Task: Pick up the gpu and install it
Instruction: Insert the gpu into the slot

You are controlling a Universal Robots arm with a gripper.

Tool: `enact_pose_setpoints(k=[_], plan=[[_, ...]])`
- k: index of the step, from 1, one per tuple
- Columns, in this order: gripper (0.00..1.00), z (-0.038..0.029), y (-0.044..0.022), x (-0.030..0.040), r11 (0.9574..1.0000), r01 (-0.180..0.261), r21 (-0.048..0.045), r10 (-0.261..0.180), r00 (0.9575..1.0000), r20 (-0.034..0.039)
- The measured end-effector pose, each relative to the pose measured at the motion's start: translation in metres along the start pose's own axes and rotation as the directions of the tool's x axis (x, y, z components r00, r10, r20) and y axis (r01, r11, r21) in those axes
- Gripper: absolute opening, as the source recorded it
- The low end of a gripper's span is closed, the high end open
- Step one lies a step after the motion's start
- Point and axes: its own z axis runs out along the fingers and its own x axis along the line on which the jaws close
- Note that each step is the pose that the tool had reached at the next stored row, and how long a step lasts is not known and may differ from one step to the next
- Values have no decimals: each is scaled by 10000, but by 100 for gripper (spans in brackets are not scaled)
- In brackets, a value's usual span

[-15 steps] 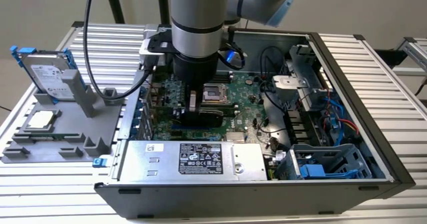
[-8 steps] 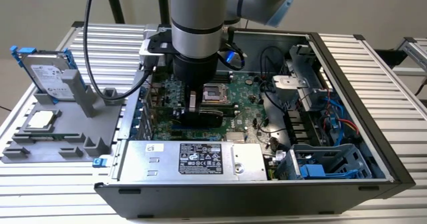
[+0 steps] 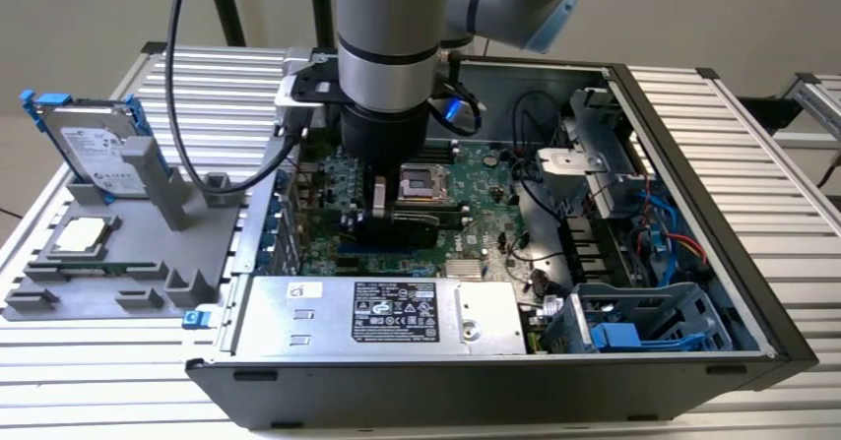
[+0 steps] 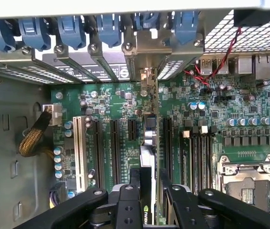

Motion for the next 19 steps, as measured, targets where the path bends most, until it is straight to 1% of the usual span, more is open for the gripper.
enact_pose_setpoints(k=[5,11,19], plan=[[0,1,5,-10,10000,3,0,-3,10000,-1],[0,31,19,-12,10000,6,2,-6,10000,0],[0,42,39,-15,10000,13,1,-13,10000,-4]])
